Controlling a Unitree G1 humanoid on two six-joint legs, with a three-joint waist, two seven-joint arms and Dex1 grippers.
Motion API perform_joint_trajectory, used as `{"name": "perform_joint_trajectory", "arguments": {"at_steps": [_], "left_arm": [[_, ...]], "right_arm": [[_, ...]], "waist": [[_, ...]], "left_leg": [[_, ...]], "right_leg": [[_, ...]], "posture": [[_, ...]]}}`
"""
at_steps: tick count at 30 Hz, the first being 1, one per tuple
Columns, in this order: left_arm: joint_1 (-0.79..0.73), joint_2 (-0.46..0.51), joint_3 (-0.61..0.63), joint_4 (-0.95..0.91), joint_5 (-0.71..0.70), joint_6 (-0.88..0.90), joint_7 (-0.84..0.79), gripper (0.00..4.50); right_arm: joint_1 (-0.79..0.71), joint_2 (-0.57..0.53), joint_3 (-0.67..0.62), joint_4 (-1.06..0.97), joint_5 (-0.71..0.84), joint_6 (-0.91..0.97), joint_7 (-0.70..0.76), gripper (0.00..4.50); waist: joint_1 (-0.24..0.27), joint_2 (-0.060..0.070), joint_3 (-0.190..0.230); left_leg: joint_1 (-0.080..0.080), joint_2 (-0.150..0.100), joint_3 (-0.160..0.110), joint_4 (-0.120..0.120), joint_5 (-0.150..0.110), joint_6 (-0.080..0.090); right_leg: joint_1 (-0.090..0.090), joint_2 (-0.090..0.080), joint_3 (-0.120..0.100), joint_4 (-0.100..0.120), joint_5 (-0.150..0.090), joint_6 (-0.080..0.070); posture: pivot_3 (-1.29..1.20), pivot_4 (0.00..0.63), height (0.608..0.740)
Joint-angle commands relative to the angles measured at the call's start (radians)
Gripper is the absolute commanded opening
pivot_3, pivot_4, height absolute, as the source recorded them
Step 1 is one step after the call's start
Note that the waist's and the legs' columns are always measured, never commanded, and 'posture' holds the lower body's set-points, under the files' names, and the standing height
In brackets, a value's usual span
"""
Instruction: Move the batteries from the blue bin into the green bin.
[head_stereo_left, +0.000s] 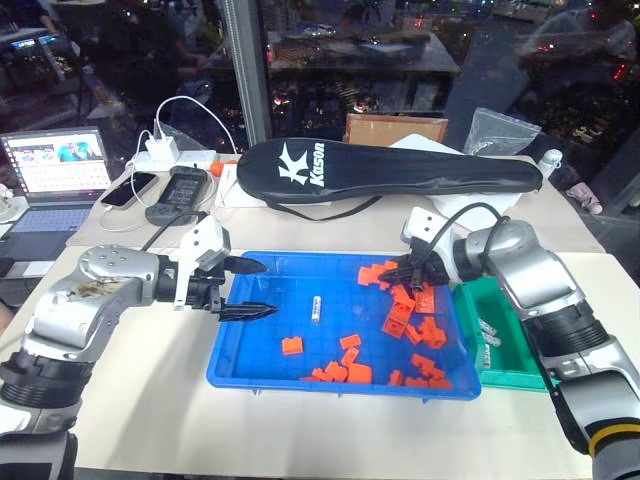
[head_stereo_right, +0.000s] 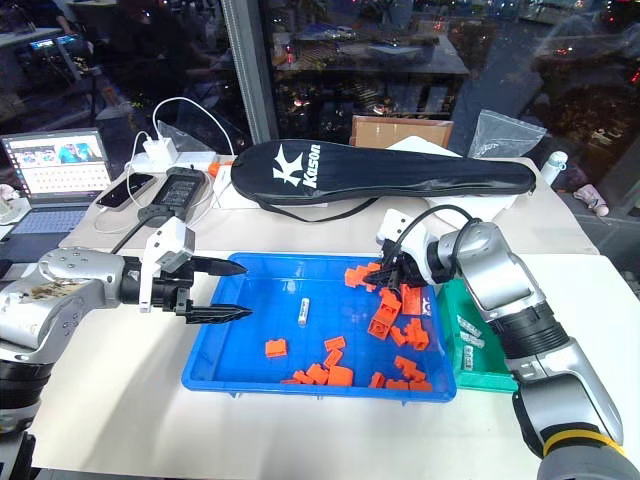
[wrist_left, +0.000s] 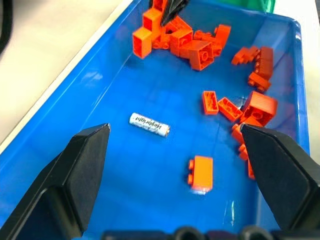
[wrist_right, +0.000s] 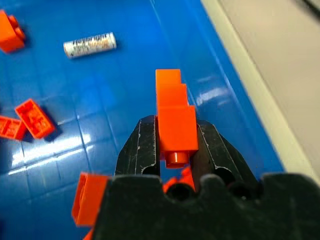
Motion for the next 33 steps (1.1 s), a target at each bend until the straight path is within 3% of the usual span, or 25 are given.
{"name": "perform_joint_trajectory", "arguments": {"at_steps": [1,2,3,9,12,19,24,33], "left_arm": [[-0.013,0.000,0.006,-0.014,0.006,-0.022,0.000,4.50],[-0.013,0.000,0.007,-0.013,0.006,-0.022,0.000,4.50],[-0.012,0.001,0.007,-0.014,0.005,-0.022,0.000,4.50],[0.013,0.005,0.017,-0.035,-0.006,-0.009,0.009,4.50],[0.016,0.009,0.021,-0.037,-0.005,-0.008,0.011,4.50],[0.006,0.035,0.016,-0.028,0.013,-0.018,0.004,4.50],[0.019,0.061,0.040,-0.036,0.020,-0.003,0.020,4.50],[0.079,0.093,0.076,-0.099,-0.020,0.026,0.016,4.50]], "right_arm": [[0.003,0.004,0.006,-0.005,-0.016,-0.022,-0.010,0.47],[0.002,0.001,0.008,-0.001,-0.016,-0.026,-0.003,0.47],[0.000,0.000,0.005,0.002,-0.015,-0.025,0.000,1.48],[-0.105,-0.062,-0.019,-0.011,0.012,0.021,0.082,3.40],[-0.147,-0.037,0.006,-0.055,0.021,0.018,0.097,4.45],[-0.112,0.120,0.135,-0.088,-0.003,-0.032,0.091,4.45],[-0.119,0.285,0.214,0.074,-0.074,-0.050,-0.018,4.45],[-0.128,0.347,0.224,0.227,-0.133,-0.127,-0.062,4.45]], "waist": [[0.000,0.000,0.000],[0.000,0.000,0.000],[0.000,0.000,0.000],[0.001,0.001,0.001],[0.000,0.001,0.000],[-0.003,0.000,0.000],[0.003,0.000,0.000],[0.001,0.000,0.000]], "left_leg": [[0.000,0.000,0.000,0.000,0.000,0.000],[0.000,0.000,0.000,0.000,0.000,0.000],[0.000,0.000,0.000,0.000,0.000,0.000],[-0.001,0.000,0.000,0.001,0.000,0.000],[0.000,0.000,0.000,0.000,0.000,0.000],[0.001,0.000,0.000,-0.001,0.000,0.000],[0.000,0.000,0.000,0.001,0.000,0.000],[0.000,0.000,-0.001,0.000,0.000,0.000]], "right_leg": [[0.000,0.000,0.000,0.000,0.000,0.000],[0.000,0.000,0.000,0.000,0.000,0.000],[0.000,0.000,0.000,0.000,0.000,0.000],[0.000,0.000,0.000,0.000,0.000,0.000],[0.000,0.000,0.000,0.000,0.000,0.000],[0.000,0.000,0.000,0.000,-0.001,0.001],[0.000,0.000,-0.001,0.000,0.000,-0.001],[0.000,0.000,-0.001,0.001,0.000,-0.001]], "posture": [[0.00,0.150,0.696],[0.00,0.150,0.696],[0.00,0.150,0.696],[0.00,0.150,0.696],[0.00,0.150,0.696],[0.00,0.150,0.696],[0.00,0.150,0.696],[0.00,0.150,0.696]]}}
